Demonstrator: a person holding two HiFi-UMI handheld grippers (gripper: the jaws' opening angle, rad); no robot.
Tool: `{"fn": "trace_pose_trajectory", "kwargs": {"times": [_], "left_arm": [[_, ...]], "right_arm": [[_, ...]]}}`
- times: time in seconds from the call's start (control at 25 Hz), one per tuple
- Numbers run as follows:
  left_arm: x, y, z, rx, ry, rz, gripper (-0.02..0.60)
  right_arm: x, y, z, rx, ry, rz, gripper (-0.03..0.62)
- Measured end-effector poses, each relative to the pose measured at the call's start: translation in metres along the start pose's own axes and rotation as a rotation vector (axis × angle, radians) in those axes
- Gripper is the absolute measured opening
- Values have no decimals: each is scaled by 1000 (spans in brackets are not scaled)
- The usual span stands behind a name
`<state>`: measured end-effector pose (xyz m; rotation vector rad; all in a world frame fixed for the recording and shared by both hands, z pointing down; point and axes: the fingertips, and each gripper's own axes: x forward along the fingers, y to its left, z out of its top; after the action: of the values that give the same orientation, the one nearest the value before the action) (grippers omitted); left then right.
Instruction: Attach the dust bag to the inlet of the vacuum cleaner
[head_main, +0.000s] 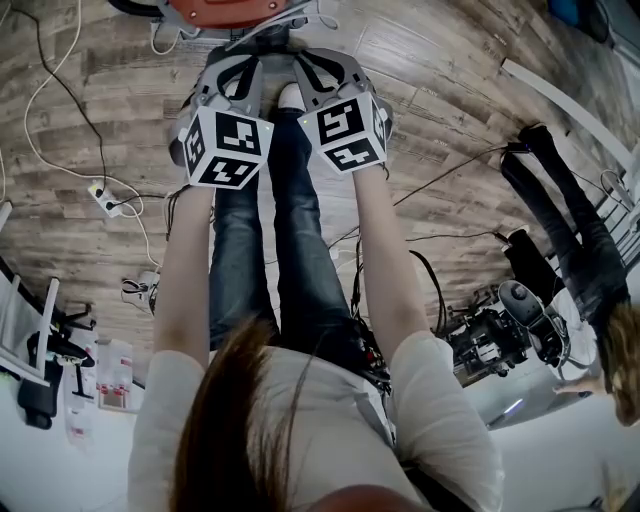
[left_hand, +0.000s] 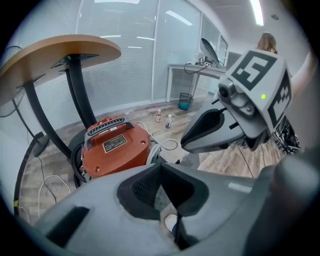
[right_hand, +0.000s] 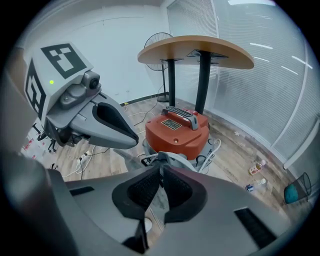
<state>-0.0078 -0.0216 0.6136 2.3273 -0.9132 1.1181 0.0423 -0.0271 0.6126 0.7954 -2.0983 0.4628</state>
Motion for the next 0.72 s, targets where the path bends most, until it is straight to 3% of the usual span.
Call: {"fn": "trace_pose_trajectory", "kwargs": {"times": [0.4,0.72], "left_arm": [[-18,-1,16,-8,-49,31,17],[-41,18,45,-87,-136,91,17]], "right_arm": [[-17,-1,8,33,-23,-19,2],[-33,-16,34,117,-95,-42,2]]}}
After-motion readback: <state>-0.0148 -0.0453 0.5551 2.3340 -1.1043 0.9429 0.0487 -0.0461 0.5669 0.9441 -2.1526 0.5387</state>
